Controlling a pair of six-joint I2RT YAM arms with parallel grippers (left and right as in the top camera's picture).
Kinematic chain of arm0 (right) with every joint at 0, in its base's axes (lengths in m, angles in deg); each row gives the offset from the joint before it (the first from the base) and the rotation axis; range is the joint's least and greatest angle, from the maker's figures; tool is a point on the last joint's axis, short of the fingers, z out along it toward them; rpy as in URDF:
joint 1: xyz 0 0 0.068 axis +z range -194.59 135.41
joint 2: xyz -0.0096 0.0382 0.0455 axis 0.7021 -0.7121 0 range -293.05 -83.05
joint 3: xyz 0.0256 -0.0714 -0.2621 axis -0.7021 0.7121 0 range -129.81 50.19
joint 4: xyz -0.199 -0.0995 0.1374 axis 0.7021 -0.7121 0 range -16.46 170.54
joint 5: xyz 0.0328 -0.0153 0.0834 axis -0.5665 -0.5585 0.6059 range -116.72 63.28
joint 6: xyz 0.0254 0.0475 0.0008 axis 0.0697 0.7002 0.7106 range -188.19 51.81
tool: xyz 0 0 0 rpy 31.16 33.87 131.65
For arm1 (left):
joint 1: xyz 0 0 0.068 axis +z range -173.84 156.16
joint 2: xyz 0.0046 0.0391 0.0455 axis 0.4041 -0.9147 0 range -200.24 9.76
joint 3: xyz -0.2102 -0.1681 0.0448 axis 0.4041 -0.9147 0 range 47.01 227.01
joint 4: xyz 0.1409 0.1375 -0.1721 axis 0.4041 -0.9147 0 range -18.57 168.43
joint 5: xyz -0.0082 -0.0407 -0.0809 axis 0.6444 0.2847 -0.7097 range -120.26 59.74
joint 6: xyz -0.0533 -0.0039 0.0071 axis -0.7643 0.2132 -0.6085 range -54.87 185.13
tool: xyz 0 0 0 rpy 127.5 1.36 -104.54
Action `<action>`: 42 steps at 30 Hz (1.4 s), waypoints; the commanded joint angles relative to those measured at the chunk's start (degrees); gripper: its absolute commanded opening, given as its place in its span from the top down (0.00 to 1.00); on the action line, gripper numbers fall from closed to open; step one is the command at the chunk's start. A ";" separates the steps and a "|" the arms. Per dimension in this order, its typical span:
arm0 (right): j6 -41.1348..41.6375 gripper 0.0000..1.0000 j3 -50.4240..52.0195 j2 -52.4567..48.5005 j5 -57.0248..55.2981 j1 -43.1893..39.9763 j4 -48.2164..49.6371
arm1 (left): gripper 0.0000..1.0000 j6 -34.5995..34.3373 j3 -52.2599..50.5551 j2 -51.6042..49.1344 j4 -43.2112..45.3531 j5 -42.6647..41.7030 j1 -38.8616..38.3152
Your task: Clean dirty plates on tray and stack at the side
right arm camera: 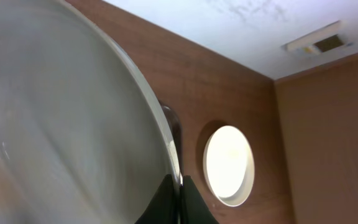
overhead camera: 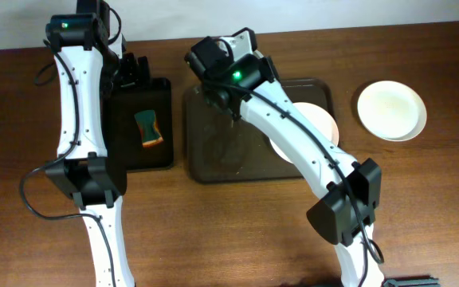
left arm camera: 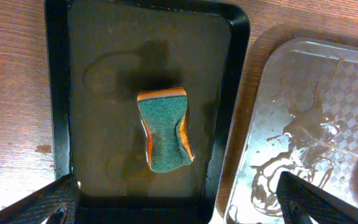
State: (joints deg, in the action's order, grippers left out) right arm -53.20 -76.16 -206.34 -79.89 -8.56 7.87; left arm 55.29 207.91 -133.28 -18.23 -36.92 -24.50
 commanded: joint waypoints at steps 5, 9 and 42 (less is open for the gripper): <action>-1.73 0.96 -1.20 1.01 -14.91 3.87 0.90 | 0.00 0.55 0.61 -0.11 -0.07 0.24 -0.02; -2.54 0.96 -1.20 1.01 -14.73 4.48 1.01 | 0.00 0.55 0.61 -0.11 -0.07 0.24 -0.02; 0.87 0.18 20.59 15.52 69.57 -57.88 -6.78 | 0.00 0.55 0.59 -0.11 -0.07 0.24 -0.02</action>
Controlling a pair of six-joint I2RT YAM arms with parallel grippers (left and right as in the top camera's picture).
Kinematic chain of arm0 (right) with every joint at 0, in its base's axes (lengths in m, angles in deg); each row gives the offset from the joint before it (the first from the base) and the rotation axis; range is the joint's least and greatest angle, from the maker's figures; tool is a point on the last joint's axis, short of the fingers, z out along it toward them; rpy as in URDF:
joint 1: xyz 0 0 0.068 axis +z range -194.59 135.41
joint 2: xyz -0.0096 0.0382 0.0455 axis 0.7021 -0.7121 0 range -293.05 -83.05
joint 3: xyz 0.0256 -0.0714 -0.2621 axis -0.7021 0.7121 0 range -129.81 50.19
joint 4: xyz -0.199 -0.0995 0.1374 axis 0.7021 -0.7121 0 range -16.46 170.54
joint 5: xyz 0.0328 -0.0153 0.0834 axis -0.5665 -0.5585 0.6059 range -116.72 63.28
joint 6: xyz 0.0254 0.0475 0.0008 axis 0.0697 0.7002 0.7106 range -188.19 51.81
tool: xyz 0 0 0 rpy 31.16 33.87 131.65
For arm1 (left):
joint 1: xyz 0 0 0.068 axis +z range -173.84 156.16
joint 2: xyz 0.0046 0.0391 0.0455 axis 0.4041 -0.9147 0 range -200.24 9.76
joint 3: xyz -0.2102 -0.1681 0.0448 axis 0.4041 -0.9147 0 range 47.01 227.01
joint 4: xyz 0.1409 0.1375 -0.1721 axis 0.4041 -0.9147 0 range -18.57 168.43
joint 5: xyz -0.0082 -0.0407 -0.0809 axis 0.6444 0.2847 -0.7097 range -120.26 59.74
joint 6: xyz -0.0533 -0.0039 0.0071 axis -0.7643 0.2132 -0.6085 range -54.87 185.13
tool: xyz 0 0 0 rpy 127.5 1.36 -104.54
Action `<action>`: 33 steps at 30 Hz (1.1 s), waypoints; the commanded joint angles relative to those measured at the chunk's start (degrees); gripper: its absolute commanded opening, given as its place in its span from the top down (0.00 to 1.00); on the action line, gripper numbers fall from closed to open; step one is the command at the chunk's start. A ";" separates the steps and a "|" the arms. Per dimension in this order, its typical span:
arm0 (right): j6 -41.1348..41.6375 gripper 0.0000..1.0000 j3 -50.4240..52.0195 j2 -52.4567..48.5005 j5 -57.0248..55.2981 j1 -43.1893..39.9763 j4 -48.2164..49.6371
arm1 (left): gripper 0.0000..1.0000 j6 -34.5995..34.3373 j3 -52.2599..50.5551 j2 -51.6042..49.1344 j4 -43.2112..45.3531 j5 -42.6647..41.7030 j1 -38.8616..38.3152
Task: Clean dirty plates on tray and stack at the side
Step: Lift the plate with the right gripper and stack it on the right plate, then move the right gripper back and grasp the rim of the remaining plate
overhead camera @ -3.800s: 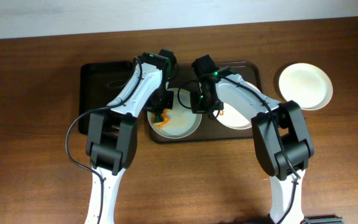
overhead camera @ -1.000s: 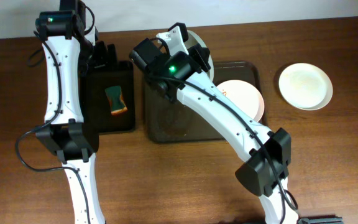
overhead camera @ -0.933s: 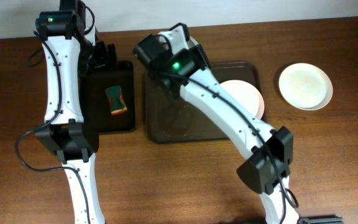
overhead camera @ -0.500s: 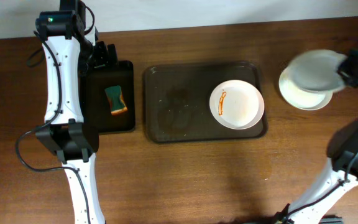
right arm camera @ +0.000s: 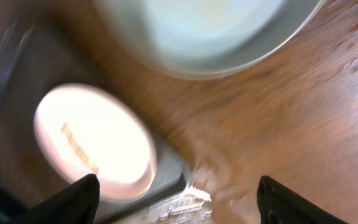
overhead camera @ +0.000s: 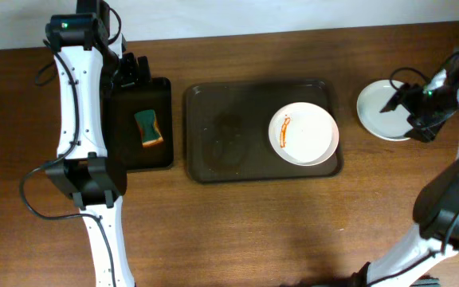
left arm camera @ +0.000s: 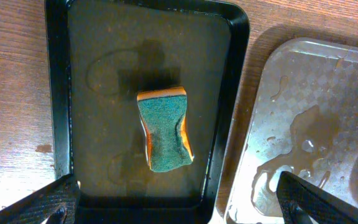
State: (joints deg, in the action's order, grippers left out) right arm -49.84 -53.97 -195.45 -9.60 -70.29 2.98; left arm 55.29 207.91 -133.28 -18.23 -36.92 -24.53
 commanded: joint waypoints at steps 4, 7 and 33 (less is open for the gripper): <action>4.81 0.02 7.37 5.33 -2.82 14.56 0.33 | 0.00 0.55 0.61 -0.11 -0.07 0.24 0.00; 6.21 0.01 18.56 5.31 -2.75 18.12 13.14 | 0.00 0.52 0.61 -0.11 -0.07 0.24 0.00; 7.69 0.61 24.30 0.50 -6.93 32.89 31.47 | 0.00 0.55 0.61 -0.11 -0.07 0.24 0.00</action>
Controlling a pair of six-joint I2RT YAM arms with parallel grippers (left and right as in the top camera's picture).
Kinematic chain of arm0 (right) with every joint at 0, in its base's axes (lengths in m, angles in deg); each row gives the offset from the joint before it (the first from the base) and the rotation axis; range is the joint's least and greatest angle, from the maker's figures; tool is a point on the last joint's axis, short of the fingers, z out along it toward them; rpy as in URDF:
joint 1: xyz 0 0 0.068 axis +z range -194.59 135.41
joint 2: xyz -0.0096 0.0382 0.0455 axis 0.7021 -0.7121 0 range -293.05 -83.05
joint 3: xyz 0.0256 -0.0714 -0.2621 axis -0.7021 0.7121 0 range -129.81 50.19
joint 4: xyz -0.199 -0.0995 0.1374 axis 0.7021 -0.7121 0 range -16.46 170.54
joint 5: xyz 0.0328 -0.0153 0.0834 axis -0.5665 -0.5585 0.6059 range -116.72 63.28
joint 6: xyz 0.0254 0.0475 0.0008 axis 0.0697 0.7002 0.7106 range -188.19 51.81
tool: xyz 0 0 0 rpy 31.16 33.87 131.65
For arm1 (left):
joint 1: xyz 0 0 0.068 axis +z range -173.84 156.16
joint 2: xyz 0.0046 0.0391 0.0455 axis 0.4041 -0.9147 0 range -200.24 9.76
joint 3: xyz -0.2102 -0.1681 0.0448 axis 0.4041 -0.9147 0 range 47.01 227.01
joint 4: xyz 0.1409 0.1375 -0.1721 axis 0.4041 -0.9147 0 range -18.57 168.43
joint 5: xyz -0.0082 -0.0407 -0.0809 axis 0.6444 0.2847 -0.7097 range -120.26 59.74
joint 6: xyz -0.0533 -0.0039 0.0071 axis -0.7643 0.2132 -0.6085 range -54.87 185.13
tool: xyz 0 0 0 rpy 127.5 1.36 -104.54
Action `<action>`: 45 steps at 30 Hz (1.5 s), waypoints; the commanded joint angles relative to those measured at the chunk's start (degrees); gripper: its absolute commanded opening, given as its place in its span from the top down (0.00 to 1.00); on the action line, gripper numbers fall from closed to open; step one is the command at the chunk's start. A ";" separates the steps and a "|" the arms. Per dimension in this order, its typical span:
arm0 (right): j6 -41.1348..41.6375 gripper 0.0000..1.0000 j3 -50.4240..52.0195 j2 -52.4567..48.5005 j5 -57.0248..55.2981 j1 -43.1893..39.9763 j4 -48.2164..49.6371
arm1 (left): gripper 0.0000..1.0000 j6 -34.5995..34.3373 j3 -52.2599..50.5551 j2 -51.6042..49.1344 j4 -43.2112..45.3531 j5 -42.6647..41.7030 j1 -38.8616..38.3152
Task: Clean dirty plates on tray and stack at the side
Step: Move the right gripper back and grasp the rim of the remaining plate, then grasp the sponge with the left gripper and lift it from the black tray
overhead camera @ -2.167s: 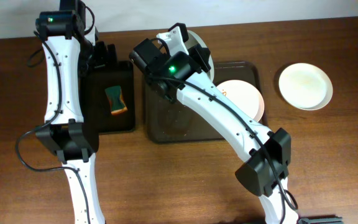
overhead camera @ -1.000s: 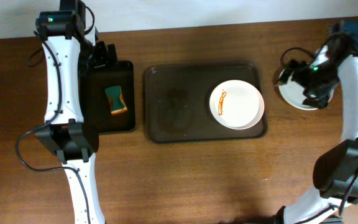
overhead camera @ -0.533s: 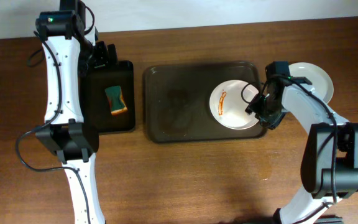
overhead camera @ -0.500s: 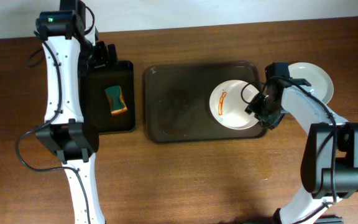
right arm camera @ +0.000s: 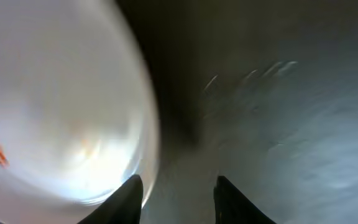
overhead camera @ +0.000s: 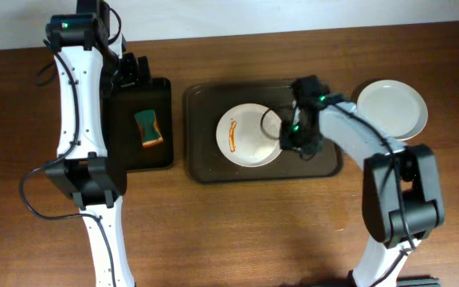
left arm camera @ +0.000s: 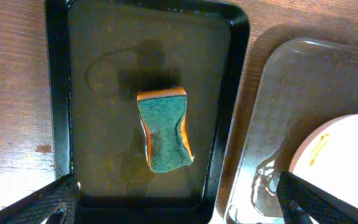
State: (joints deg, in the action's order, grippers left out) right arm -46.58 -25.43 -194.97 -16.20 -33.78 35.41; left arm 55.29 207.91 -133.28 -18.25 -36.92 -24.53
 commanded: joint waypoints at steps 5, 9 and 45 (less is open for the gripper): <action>3.72 0.61 -4.22 -0.31 1.22 -1.73 3.65 | 0.00 0.55 0.61 -0.11 -0.04 0.24 0.00; 4.37 0.61 -4.20 -4.72 -5.77 1.07 6.05 | 0.00 0.55 0.61 -0.11 -0.04 0.24 0.00; -13.66 0.96 -3.69 -6.54 -8.20 1.14 10.69 | 1.00 0.09 -24.68 -11.15 10.95 1.77 -1.77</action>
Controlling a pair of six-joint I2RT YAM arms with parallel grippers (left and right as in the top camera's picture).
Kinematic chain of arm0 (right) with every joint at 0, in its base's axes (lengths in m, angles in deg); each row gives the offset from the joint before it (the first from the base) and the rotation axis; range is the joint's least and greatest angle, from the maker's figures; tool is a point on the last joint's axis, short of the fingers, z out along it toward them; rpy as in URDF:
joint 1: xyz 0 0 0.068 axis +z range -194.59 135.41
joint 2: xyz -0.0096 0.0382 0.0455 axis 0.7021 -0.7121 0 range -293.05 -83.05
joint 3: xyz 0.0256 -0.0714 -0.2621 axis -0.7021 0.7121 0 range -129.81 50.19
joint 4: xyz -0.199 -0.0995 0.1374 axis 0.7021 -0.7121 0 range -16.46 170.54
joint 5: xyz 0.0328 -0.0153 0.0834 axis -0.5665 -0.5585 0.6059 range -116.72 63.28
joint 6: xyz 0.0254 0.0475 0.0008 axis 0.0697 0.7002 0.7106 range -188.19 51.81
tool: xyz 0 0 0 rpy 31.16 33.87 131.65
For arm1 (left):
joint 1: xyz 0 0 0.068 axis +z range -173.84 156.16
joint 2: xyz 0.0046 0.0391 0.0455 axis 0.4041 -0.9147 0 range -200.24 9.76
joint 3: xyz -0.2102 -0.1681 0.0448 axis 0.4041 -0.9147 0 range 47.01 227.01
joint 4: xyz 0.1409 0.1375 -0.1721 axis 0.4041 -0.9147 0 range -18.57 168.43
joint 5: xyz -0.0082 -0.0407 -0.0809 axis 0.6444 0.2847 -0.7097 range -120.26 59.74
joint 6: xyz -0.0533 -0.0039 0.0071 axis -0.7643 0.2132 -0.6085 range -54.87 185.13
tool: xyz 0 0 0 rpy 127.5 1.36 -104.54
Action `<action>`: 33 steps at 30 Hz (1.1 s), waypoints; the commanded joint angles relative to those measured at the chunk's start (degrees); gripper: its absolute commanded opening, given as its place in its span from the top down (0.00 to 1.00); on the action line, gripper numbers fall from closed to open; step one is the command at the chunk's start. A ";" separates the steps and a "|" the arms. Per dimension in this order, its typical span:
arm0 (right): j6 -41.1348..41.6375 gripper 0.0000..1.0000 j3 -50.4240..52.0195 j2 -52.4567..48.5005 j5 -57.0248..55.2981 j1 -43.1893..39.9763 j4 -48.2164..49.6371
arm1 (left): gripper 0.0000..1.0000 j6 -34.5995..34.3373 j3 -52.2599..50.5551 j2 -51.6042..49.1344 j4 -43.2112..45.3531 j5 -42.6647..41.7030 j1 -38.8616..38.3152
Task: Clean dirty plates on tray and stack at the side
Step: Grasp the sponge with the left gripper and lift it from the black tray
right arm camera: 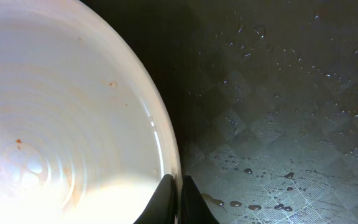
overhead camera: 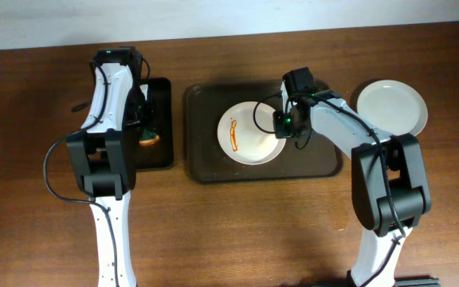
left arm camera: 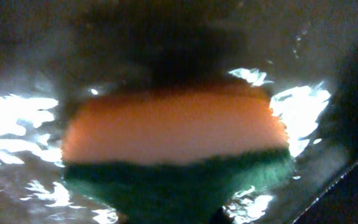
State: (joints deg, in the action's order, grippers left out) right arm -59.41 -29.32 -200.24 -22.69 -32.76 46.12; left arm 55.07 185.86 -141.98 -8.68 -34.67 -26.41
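A white dirty plate (overhead camera: 249,134) with an orange streak lies in the middle of the brown tray (overhead camera: 205,163). My right gripper (overhead camera: 280,126) is shut on its right rim. The right wrist view shows the thin fingertips (right arm camera: 166,190) pinching the edge of the plate (right arm camera: 61,124) at my right gripper (right arm camera: 174,185). My left gripper (overhead camera: 143,123) is down on the orange and green sponge (overhead camera: 149,137). That sponge (left arm camera: 173,143) fills the left wrist view. The left gripper (left arm camera: 179,214) is shut on it, its fingers lost in the dark lower edge.
The sponge sits in a wet black tray (overhead camera: 164,151) left of the brown tray (right arm camera: 278,93), which is beaded with water. A clean white plate (overhead camera: 390,108) rests on the table at the far right. The left arm reaches across the black tray.
My left gripper was open high above the black tray and is now low and shut on the sponge. My right gripper, then open beside the plate's rim, is now shut on that rim.
First my right gripper held a plate by its rim over the brown tray. Then it was open near the side plate, with the dirty plate at the tray's right. Later the dirty plate lay mid-tray with the gripper beside it. Now both grippers have closed.
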 commanded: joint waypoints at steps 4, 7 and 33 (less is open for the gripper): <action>-0.81 0.96 0.20 -1.27 -1.49 0.11 -0.02 | 1.00 0.33 7.06 -2.32 -3.91 -0.72 0.11; -0.81 0.96 0.20 -1.27 -1.51 0.11 0.20 | 0.00 0.81 14.60 -2.32 -9.64 -0.70 0.11; -0.81 0.96 0.20 -1.27 -1.46 0.11 0.22 | 0.95 7.10 5.73 -4.26 4.94 -1.79 0.70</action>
State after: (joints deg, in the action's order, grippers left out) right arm -59.41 -29.32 -200.24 -22.67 -32.76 46.36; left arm 61.30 192.35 -144.49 -4.61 -35.43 -25.90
